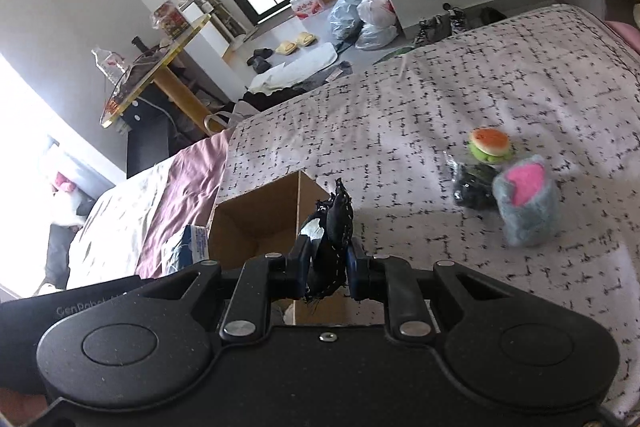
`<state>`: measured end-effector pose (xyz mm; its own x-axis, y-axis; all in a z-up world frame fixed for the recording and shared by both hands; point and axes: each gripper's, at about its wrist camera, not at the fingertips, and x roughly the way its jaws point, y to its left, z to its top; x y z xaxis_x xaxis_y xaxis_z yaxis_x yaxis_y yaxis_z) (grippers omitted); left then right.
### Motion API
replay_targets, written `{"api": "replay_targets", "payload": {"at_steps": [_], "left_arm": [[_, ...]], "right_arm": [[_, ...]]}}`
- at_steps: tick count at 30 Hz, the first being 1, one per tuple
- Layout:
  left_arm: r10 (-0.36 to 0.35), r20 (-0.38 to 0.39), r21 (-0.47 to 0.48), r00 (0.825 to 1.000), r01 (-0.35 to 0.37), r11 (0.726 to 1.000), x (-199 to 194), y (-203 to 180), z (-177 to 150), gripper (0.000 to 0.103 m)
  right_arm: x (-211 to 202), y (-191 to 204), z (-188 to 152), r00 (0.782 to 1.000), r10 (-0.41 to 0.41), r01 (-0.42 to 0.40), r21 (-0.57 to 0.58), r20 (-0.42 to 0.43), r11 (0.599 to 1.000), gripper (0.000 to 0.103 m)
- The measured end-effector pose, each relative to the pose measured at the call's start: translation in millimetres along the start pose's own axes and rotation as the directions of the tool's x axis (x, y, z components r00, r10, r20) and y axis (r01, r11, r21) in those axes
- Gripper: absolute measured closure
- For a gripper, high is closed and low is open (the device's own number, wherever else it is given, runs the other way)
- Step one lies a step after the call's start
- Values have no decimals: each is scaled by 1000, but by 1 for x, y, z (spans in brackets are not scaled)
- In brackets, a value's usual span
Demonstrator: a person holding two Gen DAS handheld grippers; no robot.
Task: Organize soft objects
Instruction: 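Carry the tissue pack and black lace over the box with both grippers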
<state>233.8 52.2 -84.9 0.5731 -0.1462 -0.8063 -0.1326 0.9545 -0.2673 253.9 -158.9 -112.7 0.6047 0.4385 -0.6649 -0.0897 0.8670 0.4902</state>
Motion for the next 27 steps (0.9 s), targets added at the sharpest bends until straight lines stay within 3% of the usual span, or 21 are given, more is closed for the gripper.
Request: {"api": "replay_targets", "payload": {"at_steps": [8,21,27], "left_arm": [[22,-11,-38,1000,-22,999,15,26,17,53],[85,-111,-55,990,-92,994,69,55,23,53],[116,-157,-40,981,-124,992,91,59,22,53]], "right_arm": [[23,12,6,999,3,-4,-9,-32,1000,84],[58,43,3,994,48,-54,-49,-102,997,84],[69,56,-2,990,33,-44,-83,-135,996,84]]}}
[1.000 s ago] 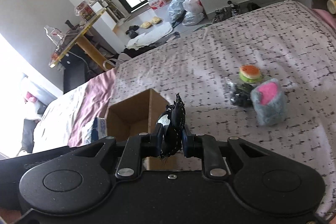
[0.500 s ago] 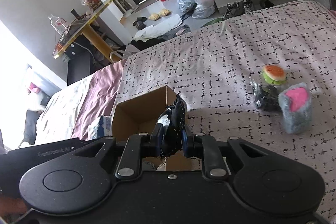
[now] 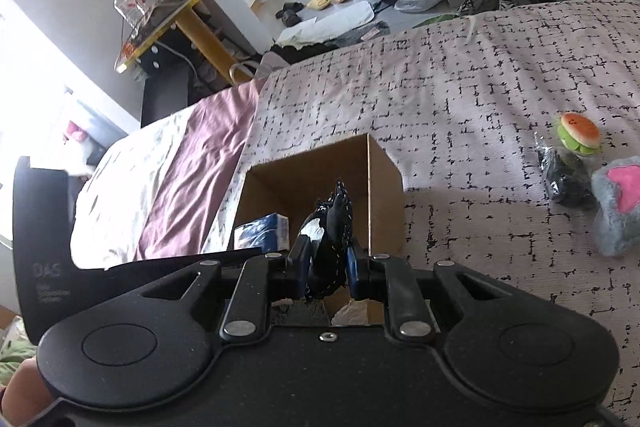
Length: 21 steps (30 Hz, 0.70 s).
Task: Organize soft objects
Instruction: 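Carry the tissue pack and black lace over the box with both grippers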
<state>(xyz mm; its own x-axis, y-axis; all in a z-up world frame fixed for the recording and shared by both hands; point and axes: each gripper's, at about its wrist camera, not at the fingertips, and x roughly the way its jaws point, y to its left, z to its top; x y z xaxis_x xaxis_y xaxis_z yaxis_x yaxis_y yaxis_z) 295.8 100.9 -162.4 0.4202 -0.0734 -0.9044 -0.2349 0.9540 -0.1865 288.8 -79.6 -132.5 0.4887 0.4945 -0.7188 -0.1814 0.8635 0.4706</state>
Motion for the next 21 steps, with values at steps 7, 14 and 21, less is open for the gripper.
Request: {"api": "replay_targets", "payload": {"at_steps": [7,14,21], "left_arm": [[4,8,-50,1000,-3,999,-4,9,0,47],[-8,68,-102,998,15,995,-33,25,4,44],[5,97,-111,995,6,994,-49,34,2,41]], "right_arm": [[14,7,0,999,-15,14,-12,-35,1000,84],[29,15,0,998,-27,25,-33,-64,999,84],[38,25,-4,997,-44,40,-60,-69,997,78]]}}
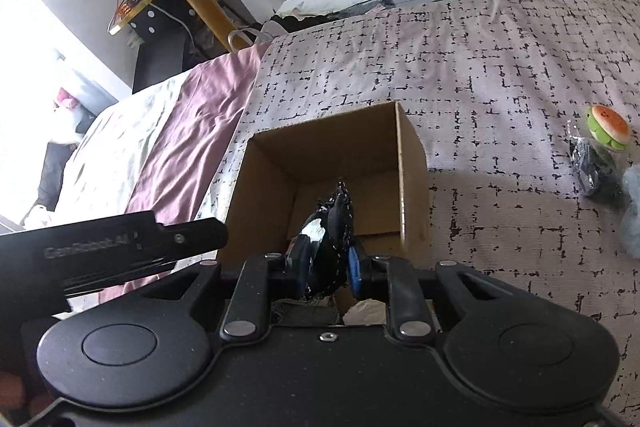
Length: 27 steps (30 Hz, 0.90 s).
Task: Organize soft objects
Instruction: 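Carry the tissue pack and black lace over the box with both grippers, then open the left gripper into the box while the right gripper releases the lace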
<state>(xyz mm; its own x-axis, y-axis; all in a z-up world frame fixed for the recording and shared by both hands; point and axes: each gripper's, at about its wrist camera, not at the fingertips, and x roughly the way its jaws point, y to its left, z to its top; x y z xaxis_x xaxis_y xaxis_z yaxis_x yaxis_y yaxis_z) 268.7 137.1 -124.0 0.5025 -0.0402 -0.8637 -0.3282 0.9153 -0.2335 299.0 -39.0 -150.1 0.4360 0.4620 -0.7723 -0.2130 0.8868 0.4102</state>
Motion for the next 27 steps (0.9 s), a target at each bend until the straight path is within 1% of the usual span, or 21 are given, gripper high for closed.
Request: {"api": "replay_targets", "payload": {"at_steps": [1,3,5,7,8,9,11,14,19,21,23,25,27], "left_arm": [[1,0,-1,1000,-1,1000,-1,1,-1,41],[3,-1,-4,1000,-3,1000,-2,3,-2,41],[-4,1,-15,1000,4,1000,-4,5,-4,40],[-8,-7,-23,1000,8,1000,-6,6,-5,35],[-5,-13,-26,1000,5,1000,-7,7,-6,29],[1,-18,-28,1000,-2,1000,-7,6,-7,26],[3,-19,-30,1000,-4,1000,-9,3,-8,24],[14,-15,-21,1000,-14,1000,-13,-2,-12,19],[27,-5,5,1000,-26,1000,-20,-14,-18,18],[28,-2,9,1000,-28,1000,-22,-18,-22,10],[28,7,18,1000,-28,999,-25,-23,-26,7],[30,13,30,999,-30,999,-27,-28,-29,6],[31,21,38,999,-32,999,-29,-34,-33,1]], "right_arm": [[1,1,0,1000,-9,9,-8,-7,1000,63],[1,1,0,999,-35,35,-5,-21,999,41],[-7,-1,-2,999,-41,41,-4,7,999,40],[-15,-6,-3,1000,-24,24,7,19,1000,37],[-19,-8,-4,1000,-21,20,16,21,1000,37],[-23,-12,-5,1000,-17,16,26,25,1000,37],[-30,-17,-8,999,-17,16,33,34,999,36],[-39,-25,-11,999,-25,23,35,46,999,34],[-50,-39,-17,998,-34,32,45,56,999,33],[-54,-44,-19,997,-37,34,53,62,998,30],[-59,-49,-22,996,-43,38,61,74,997,26],[-64,-55,-24,996,-45,40,68,81,997,26],[-68,-62,-26,995,-48,41,76,85,996,26]]}}
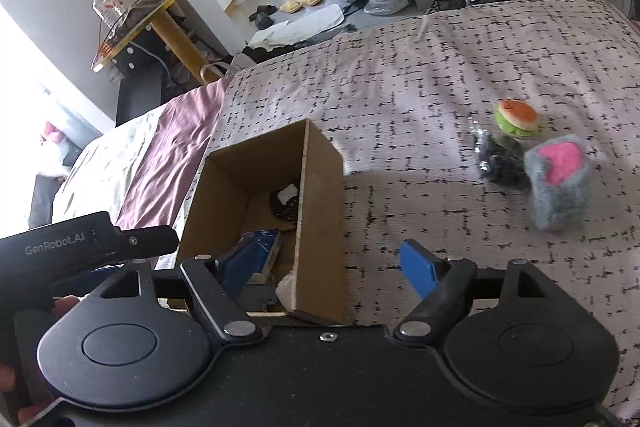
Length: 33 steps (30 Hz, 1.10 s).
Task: Organize soft objects
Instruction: 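Open the left gripper into the box while the right gripper releases the lace, then withdraw both grippers from the box toward the grey plush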
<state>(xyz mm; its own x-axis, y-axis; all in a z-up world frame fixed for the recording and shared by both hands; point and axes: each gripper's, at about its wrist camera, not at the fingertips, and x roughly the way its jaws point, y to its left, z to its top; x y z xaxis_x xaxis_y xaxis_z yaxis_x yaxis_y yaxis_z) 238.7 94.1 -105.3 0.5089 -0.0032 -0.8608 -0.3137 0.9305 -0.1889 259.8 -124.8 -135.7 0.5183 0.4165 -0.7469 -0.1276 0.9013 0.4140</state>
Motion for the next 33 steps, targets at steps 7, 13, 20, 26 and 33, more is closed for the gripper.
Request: {"api": "replay_targets", "payload": {"at_steps": [7,13,20,26,33], "left_arm": [[-6,13,29,1000,6,1000,-5,-24,-11,0],[-17,16,30,1000,17,999,-8,-48,-24,0],[-30,18,72,999,29,997,-8,-81,-39,0],[-25,19,90,1000,23,996,-8,-107,-50,0],[7,18,59,1000,-8,998,-7,-124,-55,0]], "right_arm": [[-18,-26,-2,999,-15,14,25,29,1000,20],[-37,-52,-5,998,-30,29,24,60,999,16],[-52,-85,-8,996,-50,47,39,77,998,16],[-63,-114,-9,995,-44,39,60,91,997,16],[-70,-143,-8,996,-25,19,73,85,997,17]]}}
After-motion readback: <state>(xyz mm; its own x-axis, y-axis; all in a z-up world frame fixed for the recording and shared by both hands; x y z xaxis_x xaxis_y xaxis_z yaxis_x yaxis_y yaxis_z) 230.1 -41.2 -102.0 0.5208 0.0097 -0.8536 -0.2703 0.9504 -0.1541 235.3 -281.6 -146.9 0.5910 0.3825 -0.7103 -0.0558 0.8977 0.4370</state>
